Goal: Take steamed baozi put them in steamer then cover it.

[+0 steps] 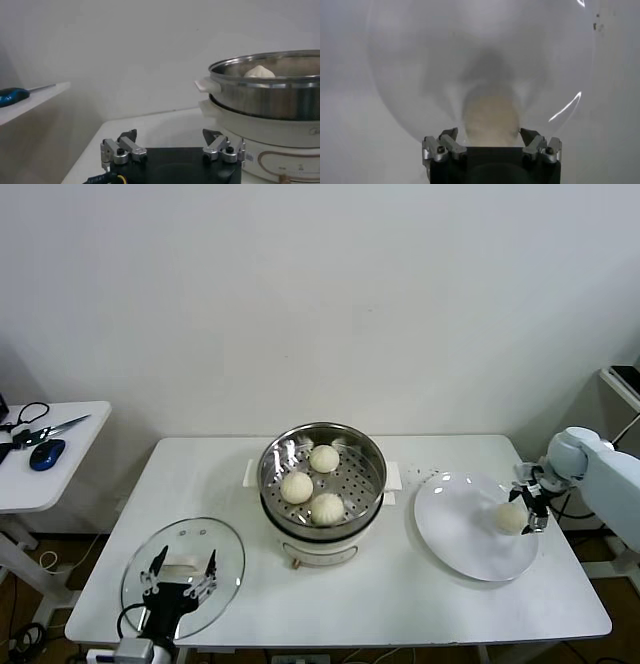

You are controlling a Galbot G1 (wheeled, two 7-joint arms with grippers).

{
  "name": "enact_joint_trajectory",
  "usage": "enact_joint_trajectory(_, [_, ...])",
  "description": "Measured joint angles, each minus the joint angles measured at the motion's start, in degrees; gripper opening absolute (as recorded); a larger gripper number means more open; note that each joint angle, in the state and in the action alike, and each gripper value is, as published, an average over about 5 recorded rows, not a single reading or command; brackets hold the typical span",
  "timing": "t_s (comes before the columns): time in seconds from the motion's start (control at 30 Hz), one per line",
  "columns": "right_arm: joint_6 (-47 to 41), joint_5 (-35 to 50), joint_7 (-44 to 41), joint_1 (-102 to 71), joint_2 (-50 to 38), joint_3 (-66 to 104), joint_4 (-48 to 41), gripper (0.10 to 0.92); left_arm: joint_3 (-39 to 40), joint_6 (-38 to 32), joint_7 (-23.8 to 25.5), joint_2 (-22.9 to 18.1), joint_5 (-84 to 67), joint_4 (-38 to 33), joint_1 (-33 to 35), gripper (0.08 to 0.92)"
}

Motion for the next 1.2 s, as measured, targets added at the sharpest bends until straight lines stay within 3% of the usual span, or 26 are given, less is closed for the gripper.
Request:
enact_joint_trajectory(0.23, [0.9,-1.2,-0.28,-0.18,1.49,0.52,-2.24,0.821,-0.15,-0.24,0.02,-0.01,0.04,0.12,0.49,0.823])
enact_joint_trajectory(0.5, [1.14,-1.24,-0.83,-0.26,2.14,0.99,-3.42,0.728,-0.18,-0.29,0.04,-0.01,0.02,-0.11,0.53,0.823])
enact_joint_trajectory(0.8, [0.76,0.28,-0.95,0.54,2.03,0.43,-3.17,0.7,-0.17,-0.23,0.06,0.01,-0.01,-0.37,0.49,0.823])
enact_joint_trajectory(1.2, [-4.77,13.54,0.15,12.27,1.58,-11.53,2.08,0.696,0.4,-0.34,0.22,0.58,-0.79,-0.93,0.05,0.823])
